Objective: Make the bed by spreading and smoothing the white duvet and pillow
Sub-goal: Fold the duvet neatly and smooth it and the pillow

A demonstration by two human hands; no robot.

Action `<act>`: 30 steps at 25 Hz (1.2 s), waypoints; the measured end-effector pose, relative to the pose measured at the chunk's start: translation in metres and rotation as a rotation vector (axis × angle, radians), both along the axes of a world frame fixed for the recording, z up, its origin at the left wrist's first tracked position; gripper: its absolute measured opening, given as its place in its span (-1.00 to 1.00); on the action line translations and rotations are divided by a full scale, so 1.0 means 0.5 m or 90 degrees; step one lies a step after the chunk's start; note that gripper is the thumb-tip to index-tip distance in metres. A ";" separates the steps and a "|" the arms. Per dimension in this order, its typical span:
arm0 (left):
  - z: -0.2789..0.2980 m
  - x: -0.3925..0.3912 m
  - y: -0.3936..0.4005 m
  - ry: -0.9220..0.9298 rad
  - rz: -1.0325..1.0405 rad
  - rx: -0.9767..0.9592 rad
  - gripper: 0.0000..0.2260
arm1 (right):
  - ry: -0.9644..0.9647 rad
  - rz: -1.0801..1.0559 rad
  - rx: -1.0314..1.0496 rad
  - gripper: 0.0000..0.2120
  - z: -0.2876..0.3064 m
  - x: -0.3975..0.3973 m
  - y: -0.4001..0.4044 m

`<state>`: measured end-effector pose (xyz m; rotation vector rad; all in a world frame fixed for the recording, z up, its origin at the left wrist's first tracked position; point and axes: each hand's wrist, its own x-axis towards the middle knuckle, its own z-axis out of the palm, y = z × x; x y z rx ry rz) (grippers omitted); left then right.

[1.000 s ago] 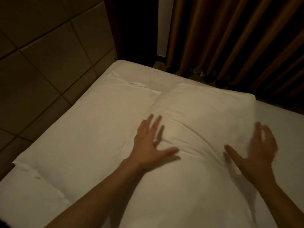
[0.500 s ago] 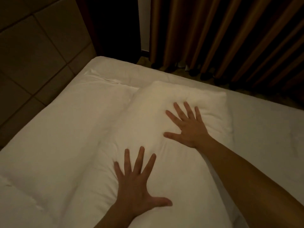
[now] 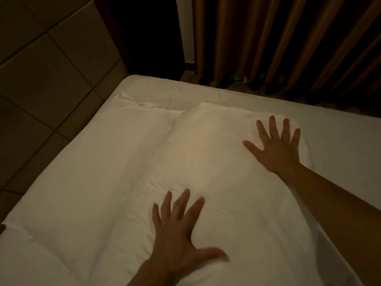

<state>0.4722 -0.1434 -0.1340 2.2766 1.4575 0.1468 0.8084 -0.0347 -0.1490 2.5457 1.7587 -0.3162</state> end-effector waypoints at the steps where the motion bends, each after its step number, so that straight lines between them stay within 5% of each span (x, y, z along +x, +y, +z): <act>1: 0.030 0.007 0.045 -0.046 0.006 0.014 -0.06 | 0.008 0.013 0.049 -0.09 0.023 -0.025 -0.022; 3: 0.082 0.064 0.168 -0.070 -0.020 0.066 -0.24 | 0.043 0.059 0.100 -0.15 0.066 -0.101 -0.088; 6: 0.082 0.199 0.292 0.051 -0.151 0.062 -0.30 | 0.026 0.076 0.028 -0.15 0.056 -0.198 -0.181; 9: 0.005 0.249 0.305 0.188 -0.200 0.092 -0.30 | 0.024 -0.014 -0.009 -0.11 0.003 -0.180 -0.215; 14: -0.003 0.244 0.294 0.185 -0.208 0.093 -0.32 | 0.066 -0.117 -0.034 -0.08 -0.043 -0.136 -0.289; 18: 0.002 0.031 0.320 0.106 0.061 -0.012 -0.25 | 0.126 -0.146 -0.082 -0.11 -0.025 -0.136 -0.297; 22: 0.013 -0.287 0.373 0.179 0.304 -0.094 0.00 | 0.063 -0.166 -0.104 -0.03 0.023 -0.163 -0.284; 24: 0.015 -0.386 0.393 0.175 0.369 -0.098 0.08 | 0.025 -0.100 -0.079 0.04 0.084 -0.230 -0.203; 27: -0.016 -0.490 0.387 0.140 0.428 -0.172 0.17 | 0.029 0.175 0.078 -0.04 0.153 -0.442 -0.010; 30: -0.081 -0.605 0.356 0.150 0.474 -0.207 0.17 | 0.040 0.405 0.034 -0.09 0.094 -0.698 0.166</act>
